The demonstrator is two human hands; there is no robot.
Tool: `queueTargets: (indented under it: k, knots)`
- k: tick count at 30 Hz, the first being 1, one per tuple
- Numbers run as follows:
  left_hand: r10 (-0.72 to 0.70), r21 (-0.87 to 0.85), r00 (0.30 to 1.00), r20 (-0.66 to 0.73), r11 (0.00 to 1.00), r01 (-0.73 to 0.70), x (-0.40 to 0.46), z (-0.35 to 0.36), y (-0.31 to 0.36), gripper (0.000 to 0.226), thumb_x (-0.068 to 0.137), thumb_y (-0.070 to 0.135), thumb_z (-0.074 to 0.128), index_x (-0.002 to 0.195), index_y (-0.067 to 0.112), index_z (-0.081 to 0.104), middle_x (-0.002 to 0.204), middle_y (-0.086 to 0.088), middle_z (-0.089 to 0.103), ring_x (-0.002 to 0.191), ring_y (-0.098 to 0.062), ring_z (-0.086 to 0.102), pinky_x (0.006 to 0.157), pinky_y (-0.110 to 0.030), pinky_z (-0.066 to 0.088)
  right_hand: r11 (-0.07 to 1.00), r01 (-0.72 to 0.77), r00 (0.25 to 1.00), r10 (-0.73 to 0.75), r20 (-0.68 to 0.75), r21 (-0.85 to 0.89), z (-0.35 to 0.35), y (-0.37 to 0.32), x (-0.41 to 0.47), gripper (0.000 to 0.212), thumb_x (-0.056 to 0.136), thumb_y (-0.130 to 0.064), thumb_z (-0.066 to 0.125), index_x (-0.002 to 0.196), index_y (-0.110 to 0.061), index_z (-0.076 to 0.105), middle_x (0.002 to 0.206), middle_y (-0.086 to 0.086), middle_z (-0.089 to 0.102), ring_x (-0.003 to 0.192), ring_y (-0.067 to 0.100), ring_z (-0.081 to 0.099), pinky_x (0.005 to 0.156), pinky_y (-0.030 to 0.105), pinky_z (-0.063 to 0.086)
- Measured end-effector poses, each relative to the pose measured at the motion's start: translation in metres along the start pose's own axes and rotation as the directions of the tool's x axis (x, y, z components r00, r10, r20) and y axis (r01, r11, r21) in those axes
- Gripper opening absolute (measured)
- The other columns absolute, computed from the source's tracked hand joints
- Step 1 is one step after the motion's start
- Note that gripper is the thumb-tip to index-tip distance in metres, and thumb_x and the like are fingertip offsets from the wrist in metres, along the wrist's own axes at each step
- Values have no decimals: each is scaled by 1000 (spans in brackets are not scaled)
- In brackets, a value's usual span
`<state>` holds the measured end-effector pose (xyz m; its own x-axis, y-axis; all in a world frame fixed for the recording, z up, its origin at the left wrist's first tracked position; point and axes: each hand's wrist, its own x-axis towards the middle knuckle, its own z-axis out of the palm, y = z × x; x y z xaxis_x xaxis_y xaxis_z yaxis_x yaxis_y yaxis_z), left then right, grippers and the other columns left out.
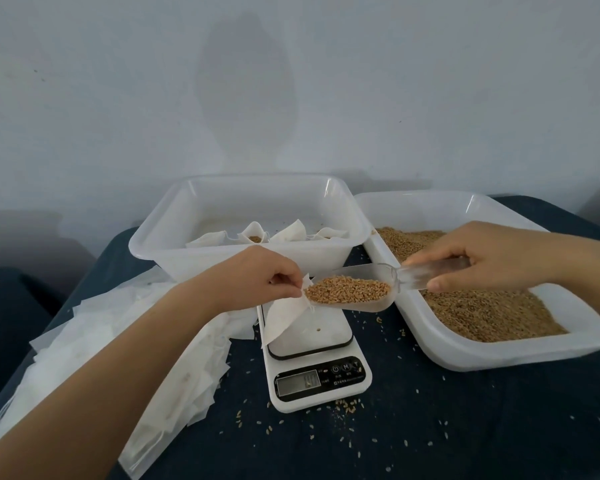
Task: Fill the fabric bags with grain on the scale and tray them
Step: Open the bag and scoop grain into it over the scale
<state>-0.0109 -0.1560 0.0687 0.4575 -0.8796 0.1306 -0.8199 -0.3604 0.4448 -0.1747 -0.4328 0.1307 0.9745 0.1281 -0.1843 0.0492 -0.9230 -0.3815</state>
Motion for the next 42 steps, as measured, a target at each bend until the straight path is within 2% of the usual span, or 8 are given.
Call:
queueTargets:
  k: [2, 6, 8, 13, 21, 29, 35, 42]
  knots:
    - [3, -5, 1000, 3, 1000, -2, 1, 0, 0, 5, 83, 26, 67, 83, 22, 70, 75, 18, 65, 78, 3, 55, 70, -6, 39, 1000, 0, 1000, 0, 17, -26, -2, -4, 0, 35, 86, -40, 66, 111, -61, 54, 114, -36, 61, 96, -12, 59, 77, 8, 44]
    - [-1, 19, 1000, 9, 1000, 1, 2, 0, 2, 7, 84, 27, 66, 84, 24, 72, 77, 18, 66, 77, 6, 54, 70, -6, 39, 996, -8, 999, 12, 41, -91, -8, -14, 1, 32, 84, -44, 63, 110, -61, 56, 111, -23, 67, 95, 0, 63, 86, 31, 51]
    - [-3, 28, 1000, 8, 1000, 3, 2, 1, 3, 7, 84, 27, 65, 84, 25, 72, 76, 17, 67, 74, 8, 54, 69, -5, 37, 995, -9, 998, 14, 57, -100, -11, -18, 1, 31, 84, -45, 62, 110, -60, 57, 109, -20, 68, 93, 4, 64, 86, 37, 52]
    - [4, 45, 1000, -12, 999, -4, 2, 3, 4, 8, 84, 27, 66, 84, 24, 73, 82, 13, 70, 78, 0, 56, 71, -14, 42, 992, -18, 997, 28, 76, -126, -17, -25, 1, 32, 83, -45, 62, 114, -55, 59, 108, -23, 68, 96, 6, 65, 89, 40, 52]
    - [73, 51, 995, -72, 996, -70, 1, 6, 7, 9, 84, 22, 67, 86, 17, 75, 85, 9, 70, 82, 0, 55, 72, -10, 39, 988, -8, 995, 24, 101, -152, -29, -32, 4, 32, 85, -41, 63, 114, -54, 60, 108, -9, 71, 99, 20, 66, 92, 50, 49]
    - [69, 46, 994, -89, 997, -65, 1, 6, 7, 9, 84, 22, 67, 88, 18, 75, 88, 9, 71, 81, -3, 58, 75, -14, 41, 985, -9, 994, 29, 109, -173, -35, -38, 6, 33, 86, -39, 64, 116, -51, 62, 108, -8, 70, 102, 21, 65, 93, 50, 48]
    - [84, 45, 991, -103, 996, -79, 0, 7, 7, 10, 84, 21, 67, 88, 16, 75, 88, 8, 71, 83, -3, 59, 76, -14, 42, 980, -16, 992, 40, 117, -200, -37, -41, 6, 34, 84, -42, 64, 117, -51, 61, 105, -17, 69, 98, 13, 64, 92, 46, 49]
    - [93, 52, 989, -115, 995, -88, -1, 7, 8, 10, 84, 21, 67, 87, 17, 75, 88, 9, 71, 83, -3, 58, 77, -19, 43, 978, -11, 991, 38, 128, -208, -41, -43, 8, 32, 83, -45, 64, 114, -54, 61, 102, -14, 70, 94, 13, 64, 88, 43, 50]
